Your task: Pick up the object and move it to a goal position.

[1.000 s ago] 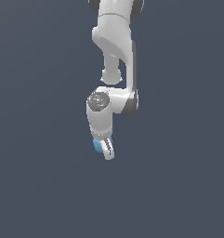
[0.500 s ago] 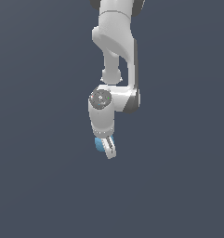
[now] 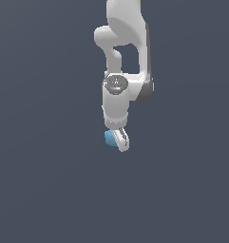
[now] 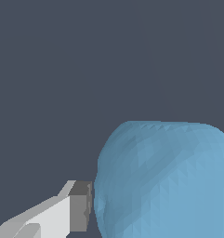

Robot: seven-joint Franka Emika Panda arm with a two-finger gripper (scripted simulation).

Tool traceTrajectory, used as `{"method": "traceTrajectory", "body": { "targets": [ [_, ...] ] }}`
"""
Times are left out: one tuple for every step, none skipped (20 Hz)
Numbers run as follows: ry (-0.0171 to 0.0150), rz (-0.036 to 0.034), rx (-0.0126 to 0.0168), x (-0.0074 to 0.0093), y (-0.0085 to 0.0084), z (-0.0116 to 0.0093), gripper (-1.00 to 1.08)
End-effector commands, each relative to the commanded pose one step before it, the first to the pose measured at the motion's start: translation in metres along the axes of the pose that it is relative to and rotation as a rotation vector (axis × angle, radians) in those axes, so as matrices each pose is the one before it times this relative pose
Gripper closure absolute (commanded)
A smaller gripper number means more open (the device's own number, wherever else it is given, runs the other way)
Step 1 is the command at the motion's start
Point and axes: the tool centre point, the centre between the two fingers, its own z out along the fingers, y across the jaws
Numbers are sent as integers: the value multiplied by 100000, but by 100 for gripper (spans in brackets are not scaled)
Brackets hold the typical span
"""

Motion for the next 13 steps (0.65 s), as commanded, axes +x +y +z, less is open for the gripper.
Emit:
{"method": "traceTrajectory", "body": {
  "targets": [
    [2,-43,91,-1550,291,-1404,108],
    [0,0,0,-536,99,-487,108],
    [0,0,0,-493,88,-450,108],
    [31,16,-35,-444,75,-398,108],
    [0,0,0,-405,66,-374,108],
    [0,0,0,-360,55,-335,108],
    [45,8,-16,-317,44,-293,108],
    [0,0,0,-269,35,-253,108],
    [0,0,0,-222,26,-210,108],
    [0,0,0,-174,18,-166,108],
    [0,0,0,-125,12,-120,108],
    [47,7,-12,-78,6,-73,108],
    [0,0,0,-25,2,-24,108]
  ]
}}
